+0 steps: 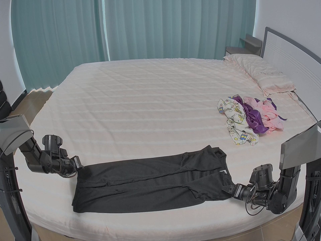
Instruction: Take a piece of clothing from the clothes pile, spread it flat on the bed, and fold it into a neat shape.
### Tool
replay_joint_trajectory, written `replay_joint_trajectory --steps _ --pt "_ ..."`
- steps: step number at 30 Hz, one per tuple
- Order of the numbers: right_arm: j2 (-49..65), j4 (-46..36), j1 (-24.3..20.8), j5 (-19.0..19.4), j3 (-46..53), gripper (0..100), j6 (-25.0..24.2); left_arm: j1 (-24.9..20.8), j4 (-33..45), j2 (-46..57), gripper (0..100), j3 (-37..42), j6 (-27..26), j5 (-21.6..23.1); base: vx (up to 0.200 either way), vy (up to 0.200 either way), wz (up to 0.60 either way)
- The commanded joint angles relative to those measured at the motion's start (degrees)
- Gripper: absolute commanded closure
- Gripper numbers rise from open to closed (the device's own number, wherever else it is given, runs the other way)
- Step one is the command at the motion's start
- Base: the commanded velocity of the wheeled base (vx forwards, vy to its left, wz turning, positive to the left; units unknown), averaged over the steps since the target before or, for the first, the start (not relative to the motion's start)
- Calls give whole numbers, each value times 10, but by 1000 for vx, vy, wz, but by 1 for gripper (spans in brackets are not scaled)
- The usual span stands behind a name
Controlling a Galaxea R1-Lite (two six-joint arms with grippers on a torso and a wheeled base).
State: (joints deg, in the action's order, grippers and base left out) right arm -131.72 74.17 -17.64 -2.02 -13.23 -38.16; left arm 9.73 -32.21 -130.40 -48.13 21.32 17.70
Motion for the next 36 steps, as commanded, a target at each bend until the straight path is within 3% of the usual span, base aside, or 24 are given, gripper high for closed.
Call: replay_joint_trajectory --steps 1,8,9,12,18,36 --pt "-1 0 1 0 0 0 0 10 -1 -4 100 -7 -1 1 0 0 0" --pt "-2 0 1 0 0 0 0 33 3 11 100 -12 5 7 0 0 0" --pt "-2 0 1 0 0 0 0 35 3 13 0 -8 4 8 0 0 0" --pt "-2 0 0 0 0 0 0 39 2 14 0 -7 5 13 0 0 0" --pt "-9 3 -1 0 0 0 0 48 0 9 0 5 5 132 0 0 0" --pt "-21 37 0 -1 4 0 2 32 -4 -12 0 -1 -23 117 0 0 0"
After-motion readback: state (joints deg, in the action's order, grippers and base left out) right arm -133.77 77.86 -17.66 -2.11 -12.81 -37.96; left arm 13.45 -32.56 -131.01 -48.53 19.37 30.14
